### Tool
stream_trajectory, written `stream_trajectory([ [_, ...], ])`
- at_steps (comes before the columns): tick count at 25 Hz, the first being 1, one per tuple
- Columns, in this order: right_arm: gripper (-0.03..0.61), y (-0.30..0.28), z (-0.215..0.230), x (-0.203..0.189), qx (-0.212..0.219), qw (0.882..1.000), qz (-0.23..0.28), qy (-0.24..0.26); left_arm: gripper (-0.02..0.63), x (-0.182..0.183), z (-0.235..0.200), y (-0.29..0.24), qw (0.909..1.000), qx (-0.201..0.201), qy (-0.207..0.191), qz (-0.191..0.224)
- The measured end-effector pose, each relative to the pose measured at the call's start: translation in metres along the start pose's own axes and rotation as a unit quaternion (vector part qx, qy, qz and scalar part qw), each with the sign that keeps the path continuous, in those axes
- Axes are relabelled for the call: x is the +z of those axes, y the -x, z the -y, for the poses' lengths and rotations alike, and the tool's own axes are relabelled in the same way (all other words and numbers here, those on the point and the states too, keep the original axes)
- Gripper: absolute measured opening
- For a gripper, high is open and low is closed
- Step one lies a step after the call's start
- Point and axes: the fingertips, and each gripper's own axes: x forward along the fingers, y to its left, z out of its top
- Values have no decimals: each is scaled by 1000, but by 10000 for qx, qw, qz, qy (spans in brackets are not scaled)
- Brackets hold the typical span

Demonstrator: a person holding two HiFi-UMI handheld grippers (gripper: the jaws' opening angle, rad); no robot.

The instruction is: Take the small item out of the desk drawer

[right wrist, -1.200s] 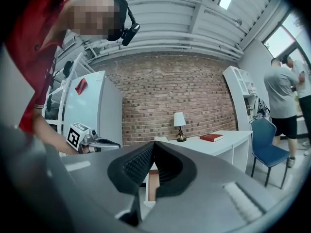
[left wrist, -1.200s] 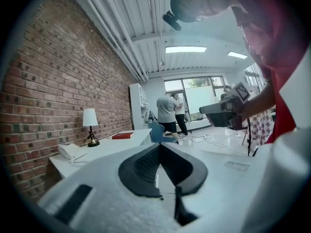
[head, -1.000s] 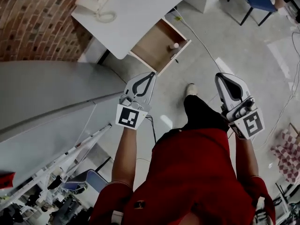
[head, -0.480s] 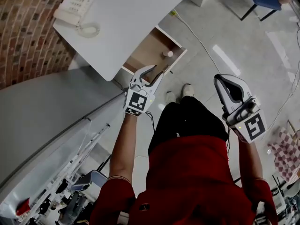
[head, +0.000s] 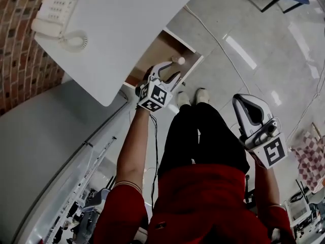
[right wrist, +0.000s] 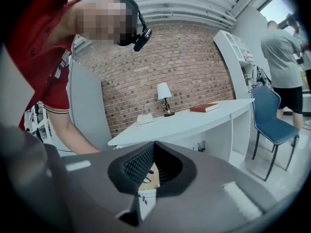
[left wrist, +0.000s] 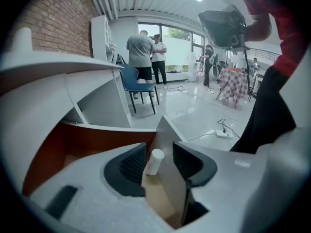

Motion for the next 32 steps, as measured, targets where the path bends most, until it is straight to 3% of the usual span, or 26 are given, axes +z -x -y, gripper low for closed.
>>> stream_trajectory([
  [8,12,-8,18,-27,-216,9994,-225,-181,179,-41,-17,-41,9957,-286,-560,-686],
  [15,12,-6,34,-38,-388,9984,-337,-226,192,-66,-12,-74,9806,-767,-1297,-1256],
  [21,12,-5,42,-38,-513,9977,-412,-148,169,-76,-17,-90,9702,-970,-1734,-1386],
  [23,12,-4,43,-39,-535,9975,-444,-144,121,-75,-16,-92,9702,-1016,-1727,-1361],
  [29,12,0,44,-41,-540,9973,-464,-167,115,-67,-21,-95,9773,-821,-1418,-1342],
  [32,12,-1,40,-37,-500,9978,-394,-177,115,-55,-31,-81,9864,-522,-1005,-1193],
])
